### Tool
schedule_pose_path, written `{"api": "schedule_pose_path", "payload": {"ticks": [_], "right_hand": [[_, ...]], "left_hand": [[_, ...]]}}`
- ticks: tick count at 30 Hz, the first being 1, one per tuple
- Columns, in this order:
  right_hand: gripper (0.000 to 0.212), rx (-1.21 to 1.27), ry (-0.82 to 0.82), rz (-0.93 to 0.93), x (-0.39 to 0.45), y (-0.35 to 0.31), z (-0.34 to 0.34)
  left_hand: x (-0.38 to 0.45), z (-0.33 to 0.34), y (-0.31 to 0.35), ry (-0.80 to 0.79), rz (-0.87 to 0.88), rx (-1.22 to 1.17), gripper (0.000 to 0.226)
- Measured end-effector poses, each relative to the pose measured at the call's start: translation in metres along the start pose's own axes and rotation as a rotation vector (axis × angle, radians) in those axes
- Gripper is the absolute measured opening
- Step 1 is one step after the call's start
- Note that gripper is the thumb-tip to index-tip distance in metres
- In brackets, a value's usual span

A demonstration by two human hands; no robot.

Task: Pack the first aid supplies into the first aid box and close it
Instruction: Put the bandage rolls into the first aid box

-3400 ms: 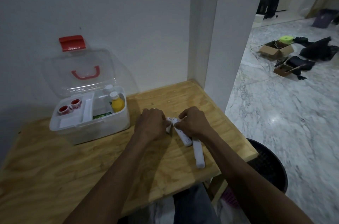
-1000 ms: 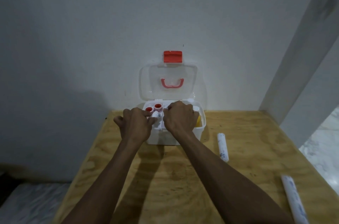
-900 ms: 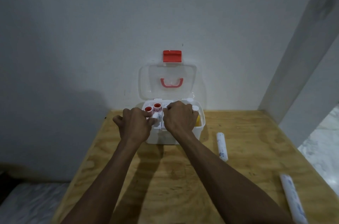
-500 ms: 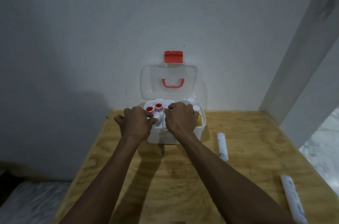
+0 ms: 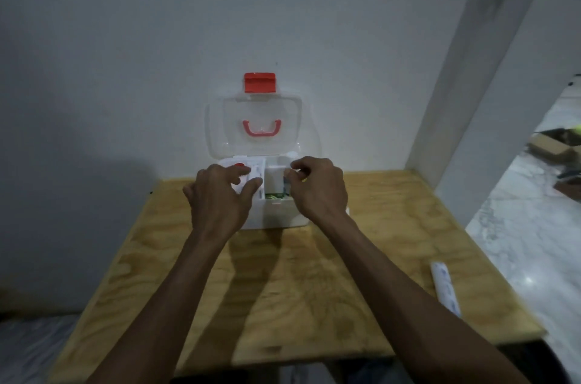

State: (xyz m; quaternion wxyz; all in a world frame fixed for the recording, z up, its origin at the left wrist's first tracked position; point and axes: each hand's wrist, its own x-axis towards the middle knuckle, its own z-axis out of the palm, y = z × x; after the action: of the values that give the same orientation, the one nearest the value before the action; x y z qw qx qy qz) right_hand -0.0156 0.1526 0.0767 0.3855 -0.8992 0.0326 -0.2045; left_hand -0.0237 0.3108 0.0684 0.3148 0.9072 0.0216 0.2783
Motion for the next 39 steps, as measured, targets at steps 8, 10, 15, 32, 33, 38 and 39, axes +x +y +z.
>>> {"api": "schedule_pose_path", "payload": {"ticks": [8, 10, 15, 32, 33, 38, 39], "right_hand": [[0.030, -0.172, -0.015, 0.292, -0.020, 0.105, -0.095], [0.034, -0.235, -0.063, 0.337, -0.027, 0.129, -0.115], [0.048, -0.323, -0.146, 0.412, -0.045, 0.167, -0.143], [0.052, -0.398, -0.248, 0.385, -0.084, 0.199, -0.133], [0.049, -0.386, -0.250, 0.388, -0.085, 0.199, -0.133], [0.040, -0.297, -0.226, 0.333, -0.082, 0.193, -0.131], [0.039, -0.261, -0.193, 0.301, -0.081, 0.189, -0.131]], "left_hand": [[-0.055, 0.056, 0.079, -0.254, 0.109, -0.148, 0.033], [-0.059, 0.079, 0.090, -0.349, 0.088, -0.086, 0.038], [-0.057, 0.121, 0.103, -0.471, 0.074, 0.036, 0.052], [-0.045, 0.156, 0.107, -0.691, 0.033, 0.293, 0.053], [-0.046, 0.156, 0.108, -0.706, 0.035, 0.297, 0.054], [-0.048, 0.150, 0.115, -0.737, 0.065, 0.333, 0.044], [-0.049, 0.149, 0.115, -0.724, 0.073, 0.313, 0.042]]}}
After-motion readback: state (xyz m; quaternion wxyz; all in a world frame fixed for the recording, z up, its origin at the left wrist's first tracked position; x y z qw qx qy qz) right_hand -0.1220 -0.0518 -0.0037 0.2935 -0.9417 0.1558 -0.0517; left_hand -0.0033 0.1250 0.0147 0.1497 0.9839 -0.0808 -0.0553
